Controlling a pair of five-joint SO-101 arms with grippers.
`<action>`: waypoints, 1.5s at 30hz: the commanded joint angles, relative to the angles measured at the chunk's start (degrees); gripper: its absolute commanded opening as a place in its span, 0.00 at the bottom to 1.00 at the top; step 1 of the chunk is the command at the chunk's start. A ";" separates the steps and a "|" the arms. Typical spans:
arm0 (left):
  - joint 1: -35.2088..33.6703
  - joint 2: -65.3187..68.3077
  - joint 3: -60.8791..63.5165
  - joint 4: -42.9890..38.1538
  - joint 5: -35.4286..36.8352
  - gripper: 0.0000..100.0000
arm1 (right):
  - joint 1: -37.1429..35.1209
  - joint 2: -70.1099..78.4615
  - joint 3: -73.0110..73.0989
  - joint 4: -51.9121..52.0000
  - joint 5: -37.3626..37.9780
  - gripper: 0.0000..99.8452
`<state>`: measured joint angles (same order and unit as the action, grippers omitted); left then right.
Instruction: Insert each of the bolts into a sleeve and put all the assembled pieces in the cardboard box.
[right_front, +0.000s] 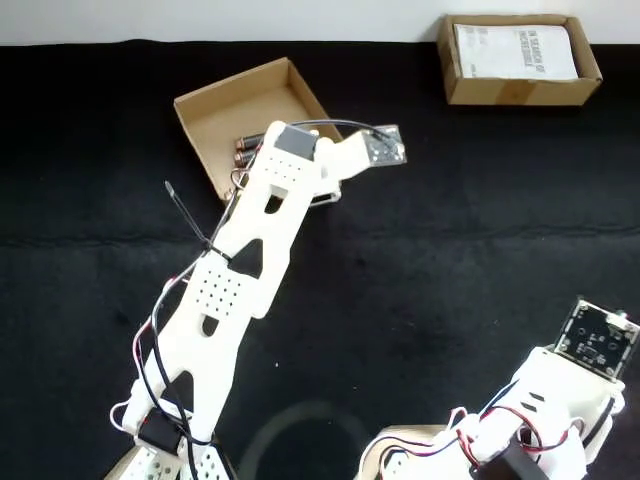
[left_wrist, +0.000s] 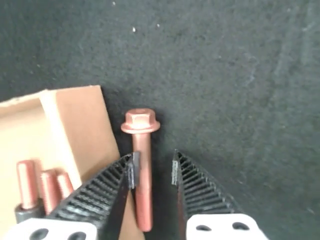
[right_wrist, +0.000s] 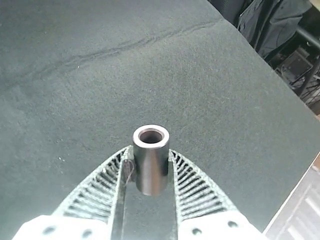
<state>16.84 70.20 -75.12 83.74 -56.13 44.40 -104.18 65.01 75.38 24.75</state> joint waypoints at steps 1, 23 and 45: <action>-1.36 0.92 -1.45 -4.48 -0.97 0.13 | 0.75 -0.31 0.04 -1.19 1.85 0.01; -2.42 4.88 -1.63 -11.08 -0.79 0.01 | 0.75 -0.40 -0.66 -0.92 4.57 0.01; -3.30 -32.13 -19.91 17.05 27.60 0.01 | -21.05 -0.40 -0.66 -12.26 -20.48 0.01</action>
<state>15.25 48.48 -92.35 100.09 -31.34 30.07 -104.26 65.01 66.59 9.19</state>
